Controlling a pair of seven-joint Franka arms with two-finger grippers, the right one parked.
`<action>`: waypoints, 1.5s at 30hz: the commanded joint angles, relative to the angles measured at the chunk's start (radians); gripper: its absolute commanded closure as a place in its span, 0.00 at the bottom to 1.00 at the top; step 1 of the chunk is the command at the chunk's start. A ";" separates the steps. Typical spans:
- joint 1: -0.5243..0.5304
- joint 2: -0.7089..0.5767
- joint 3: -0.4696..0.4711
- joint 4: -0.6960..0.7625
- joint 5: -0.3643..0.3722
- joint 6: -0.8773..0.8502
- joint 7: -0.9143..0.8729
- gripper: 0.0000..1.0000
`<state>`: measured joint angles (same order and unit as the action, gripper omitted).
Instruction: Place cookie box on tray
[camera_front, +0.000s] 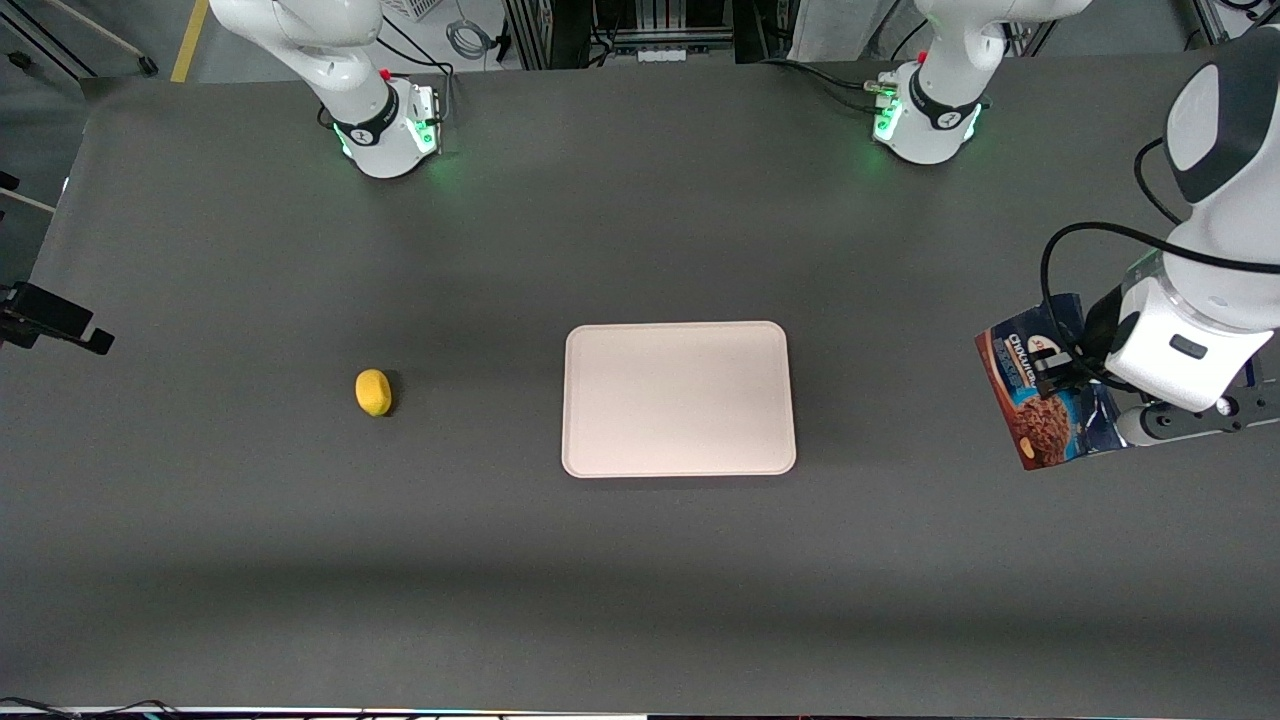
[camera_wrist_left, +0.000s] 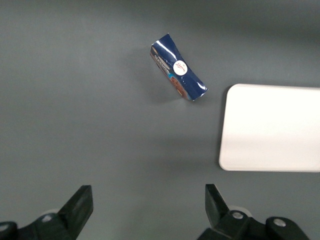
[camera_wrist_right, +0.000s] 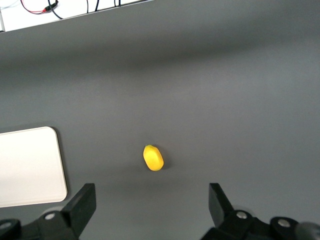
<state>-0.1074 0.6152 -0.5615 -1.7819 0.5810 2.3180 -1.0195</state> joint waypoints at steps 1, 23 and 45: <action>0.011 -0.035 -0.005 -0.002 0.016 -0.009 -0.019 0.00; 0.046 -0.389 0.057 0.010 -0.403 -0.224 0.445 0.00; 0.041 -0.672 0.445 -0.016 -0.547 -0.474 0.909 0.00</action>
<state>-0.0537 -0.0090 -0.1535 -1.7542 0.0479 1.8464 -0.1621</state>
